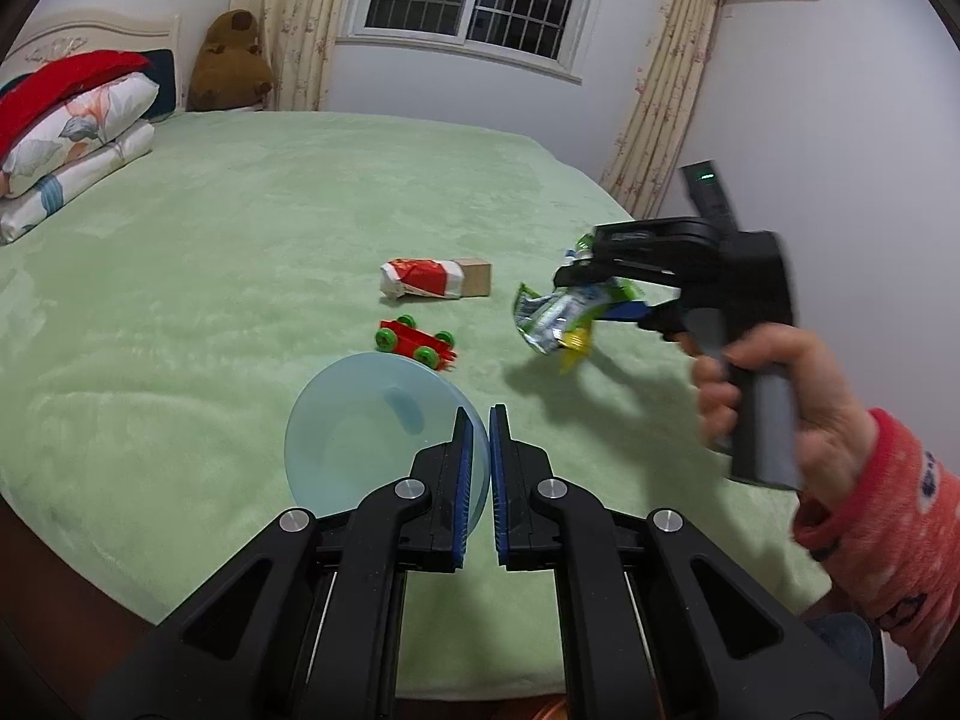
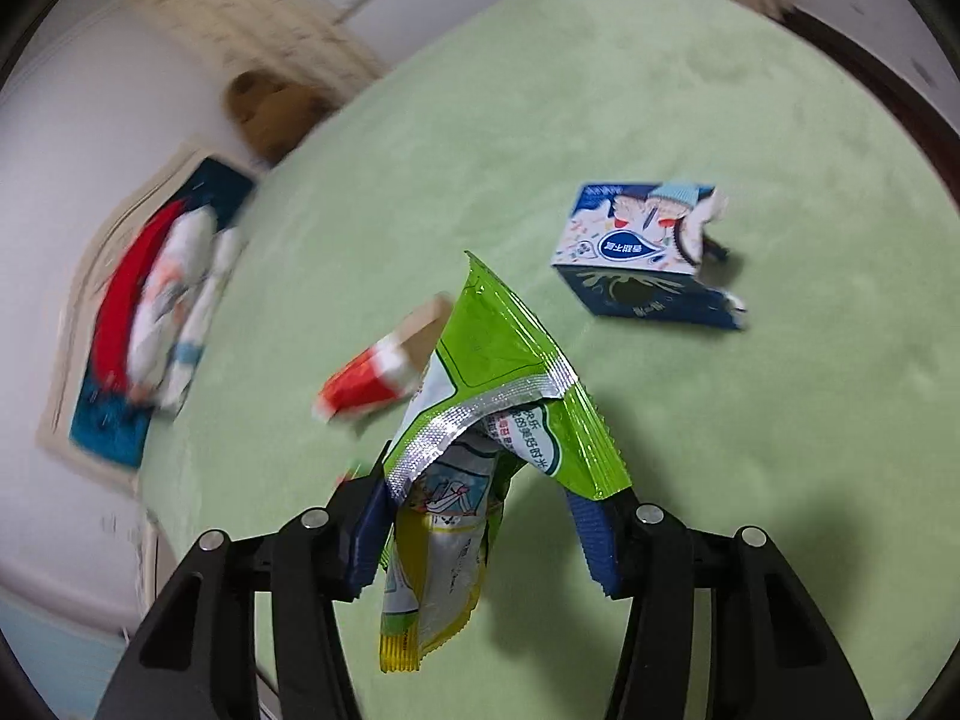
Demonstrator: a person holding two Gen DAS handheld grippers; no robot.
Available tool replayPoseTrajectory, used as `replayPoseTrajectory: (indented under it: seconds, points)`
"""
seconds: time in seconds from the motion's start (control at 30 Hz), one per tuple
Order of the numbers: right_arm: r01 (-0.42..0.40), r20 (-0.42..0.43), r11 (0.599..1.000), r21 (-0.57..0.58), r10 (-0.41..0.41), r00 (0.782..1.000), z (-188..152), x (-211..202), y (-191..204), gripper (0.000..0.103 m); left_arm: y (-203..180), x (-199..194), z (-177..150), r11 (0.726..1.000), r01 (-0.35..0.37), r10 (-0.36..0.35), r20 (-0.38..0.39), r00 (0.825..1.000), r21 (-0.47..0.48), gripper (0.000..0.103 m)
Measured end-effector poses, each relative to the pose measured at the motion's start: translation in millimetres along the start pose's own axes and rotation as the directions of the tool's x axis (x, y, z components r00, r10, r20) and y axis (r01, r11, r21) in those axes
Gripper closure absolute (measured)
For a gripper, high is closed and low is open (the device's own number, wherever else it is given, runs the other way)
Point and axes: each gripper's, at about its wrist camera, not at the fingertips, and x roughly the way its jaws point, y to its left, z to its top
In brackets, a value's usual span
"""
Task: Collect trash
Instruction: 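Grasp the clear plastic cup with the left tool while the right tool grasps the green snack bag, then carry the cup and snack bag to the orange bucket and release both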
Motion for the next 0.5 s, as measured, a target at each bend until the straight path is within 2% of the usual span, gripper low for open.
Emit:
replayPoseTrajectory:
  seconds: [0.2, 0.37, 0.5]
  points:
    - [-0.028, 0.046, 0.976, -0.214, 0.038, 0.998, -56, -95, -2, 0.050, -33, -32, -16, 0.999, 0.030, -0.031, 0.017, 0.999, 0.030, 0.097]
    - [-0.063, 0.033, 0.937, -0.344, 0.079, 0.996, -121, -167, -19, 0.050, -63, -61, -37, 0.996, 0.068, -0.069, 0.019, 0.997, 0.055, 0.097]
    - [-0.069, 0.029, 0.911, -0.405, 0.089, 0.996, -169, -206, -29, 0.049, -92, -83, -64, 0.992, 0.097, -0.097, 0.000, 0.995, 0.085, 0.097]
